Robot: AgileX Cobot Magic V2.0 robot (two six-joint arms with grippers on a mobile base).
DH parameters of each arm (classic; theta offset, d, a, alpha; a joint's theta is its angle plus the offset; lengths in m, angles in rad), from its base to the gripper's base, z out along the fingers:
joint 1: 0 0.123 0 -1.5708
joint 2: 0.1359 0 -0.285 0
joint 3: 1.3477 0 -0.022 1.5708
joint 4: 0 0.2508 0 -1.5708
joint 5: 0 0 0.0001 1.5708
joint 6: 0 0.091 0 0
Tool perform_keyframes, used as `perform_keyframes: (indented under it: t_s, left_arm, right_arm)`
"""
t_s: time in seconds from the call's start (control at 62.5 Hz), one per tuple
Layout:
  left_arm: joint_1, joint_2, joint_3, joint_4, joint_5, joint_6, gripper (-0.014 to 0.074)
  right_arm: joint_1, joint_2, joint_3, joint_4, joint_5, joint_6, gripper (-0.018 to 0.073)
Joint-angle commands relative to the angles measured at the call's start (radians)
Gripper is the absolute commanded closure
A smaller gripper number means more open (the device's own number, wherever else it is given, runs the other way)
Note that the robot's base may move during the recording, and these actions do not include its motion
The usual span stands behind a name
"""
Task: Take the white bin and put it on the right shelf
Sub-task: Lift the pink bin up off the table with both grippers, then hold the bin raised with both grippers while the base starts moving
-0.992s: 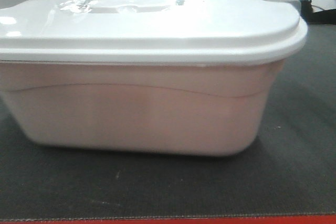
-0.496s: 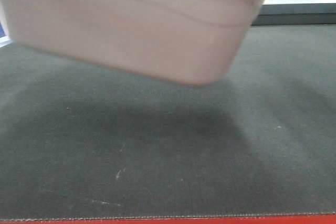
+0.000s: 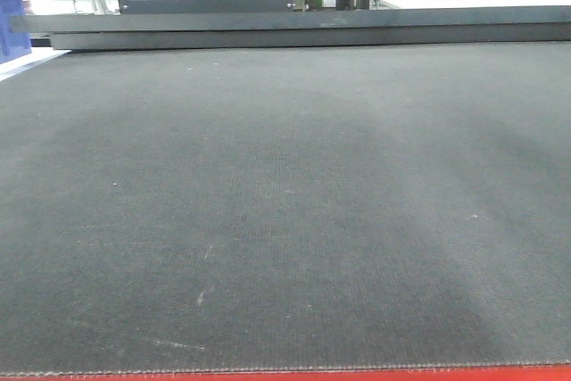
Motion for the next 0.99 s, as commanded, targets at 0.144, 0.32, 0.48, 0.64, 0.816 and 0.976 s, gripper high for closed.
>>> perform_keyframes:
  t_s: [0.144, 0.32, 0.48, 0.64, 0.816, 0.976]
  left_arm:
    - [-0.045, -0.044, -0.029, -0.026, 0.319, 0.022, 0.0722]
    - [-0.045, -0.044, -0.029, -0.028, 0.319, 0.022, 0.0722]
    - [-0.045, -0.044, -0.029, -0.022, 0.319, 0.022, 0.0722]
    - [-0.045, -0.044, -0.029, -0.022, 0.314, 0.022, 0.0722]
    - [-0.045, -0.044, -0.029, -0.022, 0.314, 0.022, 0.0722]
    - [-0.045, -0.044, -0.029, -0.022, 0.314, 0.022, 0.0722]
  right_arm:
    - [0.030, -0.046, -0.060, 0.236, 0.299, -0.009, 0.0440]
    - [0.030, -0.046, -0.060, 0.236, 0.297, -0.009, 0.0440]
    - [0.030, -0.046, -0.060, 0.236, 0.296, -0.009, 0.0440]
    - [0.030, -0.046, -0.060, 0.236, 0.273, -0.009, 0.0440]
    - [0.030, -0.046, -0.060, 0.236, 0.231, -0.009, 0.0440]
    - [0.030, -0.046, -0.060, 0.236, 0.207, -0.009, 0.0440]
